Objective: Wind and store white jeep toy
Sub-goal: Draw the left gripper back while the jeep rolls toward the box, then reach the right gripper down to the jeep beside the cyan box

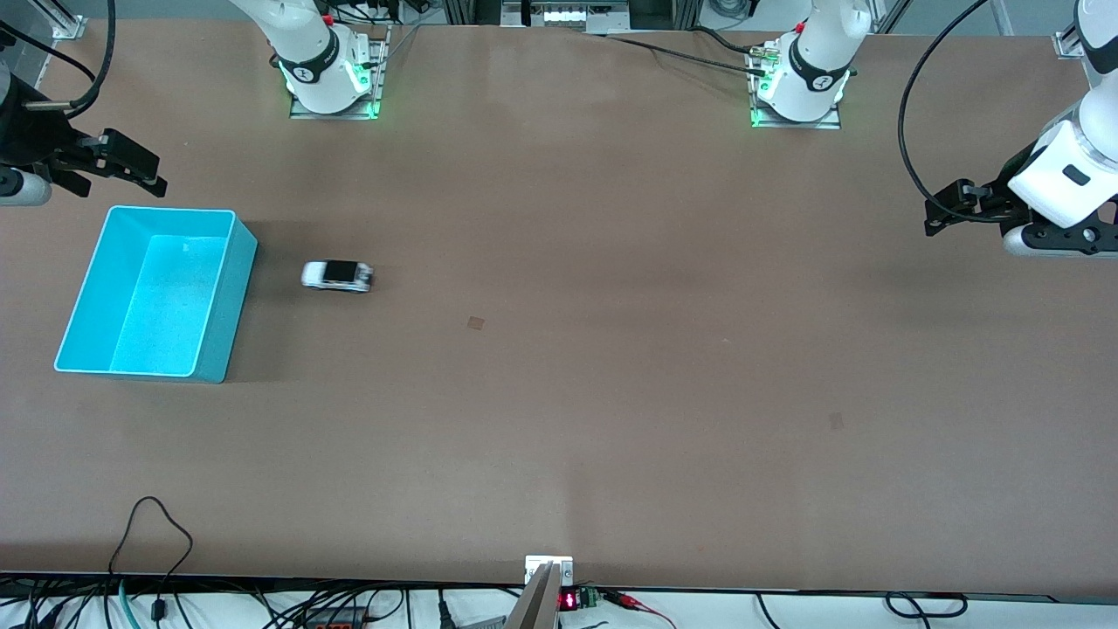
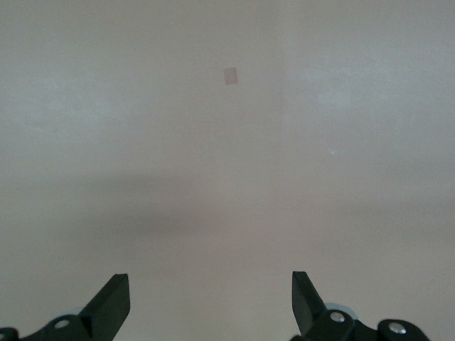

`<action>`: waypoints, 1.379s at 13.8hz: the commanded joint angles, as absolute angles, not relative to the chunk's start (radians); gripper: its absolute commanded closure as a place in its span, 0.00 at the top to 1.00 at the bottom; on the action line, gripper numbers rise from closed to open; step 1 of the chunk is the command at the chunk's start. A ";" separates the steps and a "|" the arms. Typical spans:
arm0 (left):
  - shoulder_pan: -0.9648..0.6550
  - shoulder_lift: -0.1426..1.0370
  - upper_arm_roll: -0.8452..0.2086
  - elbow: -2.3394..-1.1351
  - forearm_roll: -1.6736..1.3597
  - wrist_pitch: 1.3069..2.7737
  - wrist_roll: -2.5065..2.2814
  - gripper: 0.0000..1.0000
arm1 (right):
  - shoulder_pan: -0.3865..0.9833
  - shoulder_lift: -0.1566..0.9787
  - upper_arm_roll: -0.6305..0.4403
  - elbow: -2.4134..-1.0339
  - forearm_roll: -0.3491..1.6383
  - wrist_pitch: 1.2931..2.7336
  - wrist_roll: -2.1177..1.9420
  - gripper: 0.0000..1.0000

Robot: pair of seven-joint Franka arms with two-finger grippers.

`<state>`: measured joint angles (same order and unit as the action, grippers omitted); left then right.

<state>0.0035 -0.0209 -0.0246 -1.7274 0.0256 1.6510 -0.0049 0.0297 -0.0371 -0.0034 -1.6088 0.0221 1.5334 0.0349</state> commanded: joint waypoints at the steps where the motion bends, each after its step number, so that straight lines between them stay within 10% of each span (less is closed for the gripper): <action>1: -0.017 -0.043 -0.011 -1.746 0.017 1.661 -0.018 1.00 | 0.032 -0.043 -0.002 -1.614 0.023 1.534 0.046 1.00; 10: -0.026 -0.040 -0.025 -1.727 0.020 1.663 -0.018 1.00 | 0.084 -0.018 0.023 -1.650 0.026 1.472 -0.258 1.00; 19: -0.025 -0.041 -0.025 -1.727 0.018 1.658 -0.021 1.00 | 0.104 -0.101 0.020 -2.072 -0.017 1.897 -0.995 1.00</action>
<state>-0.0181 -0.0293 -0.0285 -1.7255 0.0256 1.6575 -0.0106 0.1026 -0.0387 0.0247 -1.9574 0.0029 1.8140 -0.8840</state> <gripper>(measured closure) 0.000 0.000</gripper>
